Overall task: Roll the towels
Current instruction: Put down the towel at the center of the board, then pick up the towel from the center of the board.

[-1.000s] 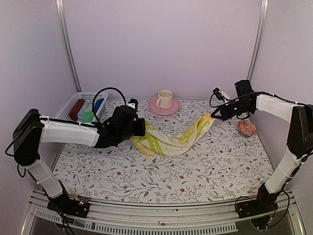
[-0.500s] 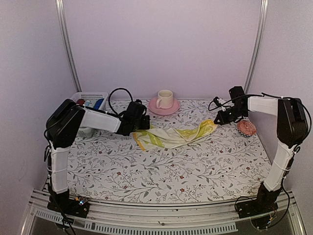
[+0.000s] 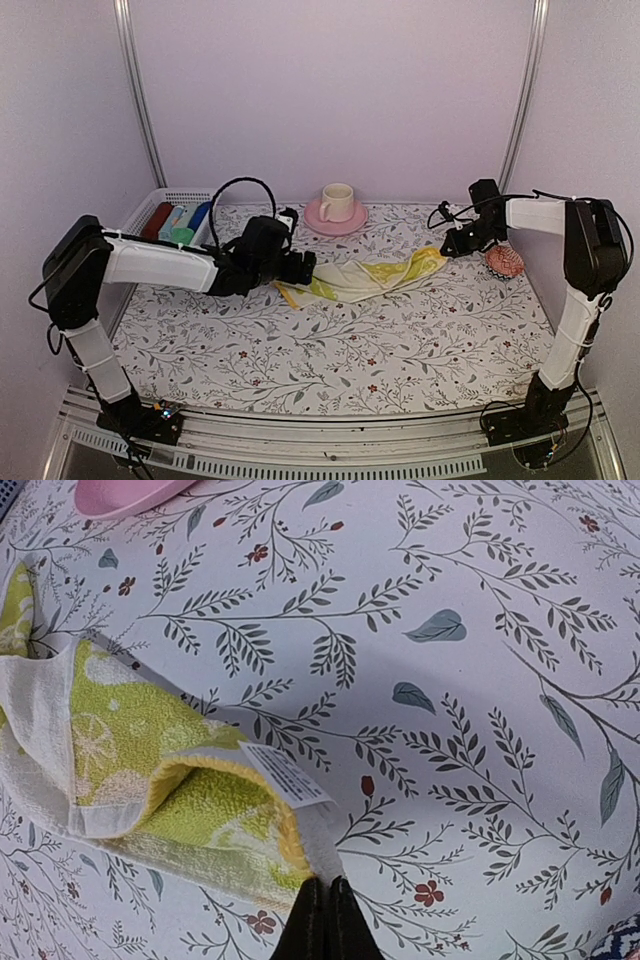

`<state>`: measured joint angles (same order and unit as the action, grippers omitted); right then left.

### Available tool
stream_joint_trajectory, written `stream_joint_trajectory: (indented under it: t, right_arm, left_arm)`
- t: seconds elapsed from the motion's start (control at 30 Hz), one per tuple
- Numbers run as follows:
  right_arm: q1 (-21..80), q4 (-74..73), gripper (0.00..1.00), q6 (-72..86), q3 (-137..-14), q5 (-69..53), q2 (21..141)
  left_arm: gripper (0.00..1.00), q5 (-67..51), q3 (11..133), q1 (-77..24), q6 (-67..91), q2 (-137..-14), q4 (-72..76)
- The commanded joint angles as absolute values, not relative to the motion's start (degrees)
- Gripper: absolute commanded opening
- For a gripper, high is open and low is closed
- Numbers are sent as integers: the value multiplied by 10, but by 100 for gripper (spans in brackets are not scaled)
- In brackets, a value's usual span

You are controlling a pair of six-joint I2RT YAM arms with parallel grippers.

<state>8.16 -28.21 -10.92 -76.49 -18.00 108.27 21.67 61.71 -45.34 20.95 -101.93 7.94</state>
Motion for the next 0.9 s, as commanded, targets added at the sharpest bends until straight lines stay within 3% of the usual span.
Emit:
stream_joint_trajectory:
  t: [0.0, 0.27, 0.4, 0.67, 0.87]
  right_arm:
    - [77, -276, 8, -115, -770, -163, 1092]
    - [76, -276, 42, -124, -769, -143, 1080]
    - [74, -275, 52, -135, -765, -144, 1058]
    - [65, -273, 60, -145, -756, -164, 1028]
    - [58, -273, 61, -146, -751, -180, 1009]
  left_arm:
    - [97, 183, 557, -500, 123, -1000, 47]
    - [97, 124, 514, -519, 23, -985, 20]
    - [96, 110, 517, -524, -25, -979, 12]
    - [91, 113, 549, -524, -103, -997, -41]
    - [80, 119, 570, -512, -132, -1028, -67]
